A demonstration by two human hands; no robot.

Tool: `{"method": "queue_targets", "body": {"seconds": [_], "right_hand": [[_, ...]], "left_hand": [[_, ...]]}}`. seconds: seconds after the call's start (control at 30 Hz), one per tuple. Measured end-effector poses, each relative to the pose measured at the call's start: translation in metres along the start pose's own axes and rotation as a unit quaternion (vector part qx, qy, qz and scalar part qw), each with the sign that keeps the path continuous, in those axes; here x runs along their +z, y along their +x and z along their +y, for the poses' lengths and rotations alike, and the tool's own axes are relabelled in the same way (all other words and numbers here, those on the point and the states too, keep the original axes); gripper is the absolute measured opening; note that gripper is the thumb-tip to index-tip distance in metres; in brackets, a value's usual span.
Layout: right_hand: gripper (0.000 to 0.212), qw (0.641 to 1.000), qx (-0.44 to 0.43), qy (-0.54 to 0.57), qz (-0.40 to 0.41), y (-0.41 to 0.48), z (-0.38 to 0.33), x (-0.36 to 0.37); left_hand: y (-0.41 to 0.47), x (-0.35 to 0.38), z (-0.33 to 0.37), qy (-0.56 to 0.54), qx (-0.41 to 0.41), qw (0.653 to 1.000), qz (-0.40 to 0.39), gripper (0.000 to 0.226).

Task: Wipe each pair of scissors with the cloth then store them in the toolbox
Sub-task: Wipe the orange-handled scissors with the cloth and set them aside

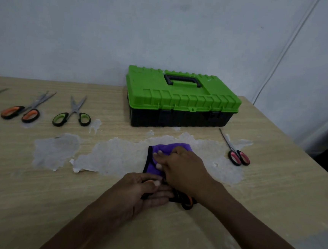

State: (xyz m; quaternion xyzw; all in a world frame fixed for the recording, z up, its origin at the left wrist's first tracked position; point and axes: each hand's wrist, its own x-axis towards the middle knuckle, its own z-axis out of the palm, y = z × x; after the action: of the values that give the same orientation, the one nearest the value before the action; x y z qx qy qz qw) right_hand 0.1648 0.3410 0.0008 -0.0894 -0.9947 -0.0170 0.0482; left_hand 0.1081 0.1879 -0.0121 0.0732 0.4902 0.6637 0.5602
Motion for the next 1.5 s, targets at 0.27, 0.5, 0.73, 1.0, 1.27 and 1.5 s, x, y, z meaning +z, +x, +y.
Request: {"method": "queue_targets", "body": {"seconds": [0.27, 0.5, 0.73, 1.0, 1.27, 1.5], "right_hand": [[0.028, 0.952, 0.172, 0.231, 0.102, -0.006, 0.031, -0.012], [0.032, 0.955, 0.134, 0.247, 0.092, -0.059, 0.022, -0.012], [0.027, 0.905, 0.143, 0.361, 0.171, -0.058, -0.017, -0.015], [0.022, 0.877, 0.138, 0.427, 0.17, -0.042, -0.04, -0.009], [0.024, 0.861, 0.128, 0.442, 0.215, -0.037, -0.041, -0.012], [0.023, 0.86, 0.147, 0.444, 0.205, -0.037, -0.037, -0.009]], "left_hand": [[-0.013, -0.006, 0.004, 0.007, 0.025, 1.0, 0.011, 0.022], [-0.016, -0.011, 0.019, 0.01, 0.128, 0.99, 0.063, 0.021], [-0.016, -0.011, 0.02, 0.008, 0.188, 0.98, 0.072, 0.02], [-0.011, -0.012, 0.018, 0.034, 0.209, 0.974, 0.081, 0.024], [-0.013, -0.014, 0.02, 0.015, 0.223, 0.973, 0.064, 0.023], [-0.015, -0.013, 0.022, 0.008, 0.223, 0.973, 0.055, 0.023]]}}
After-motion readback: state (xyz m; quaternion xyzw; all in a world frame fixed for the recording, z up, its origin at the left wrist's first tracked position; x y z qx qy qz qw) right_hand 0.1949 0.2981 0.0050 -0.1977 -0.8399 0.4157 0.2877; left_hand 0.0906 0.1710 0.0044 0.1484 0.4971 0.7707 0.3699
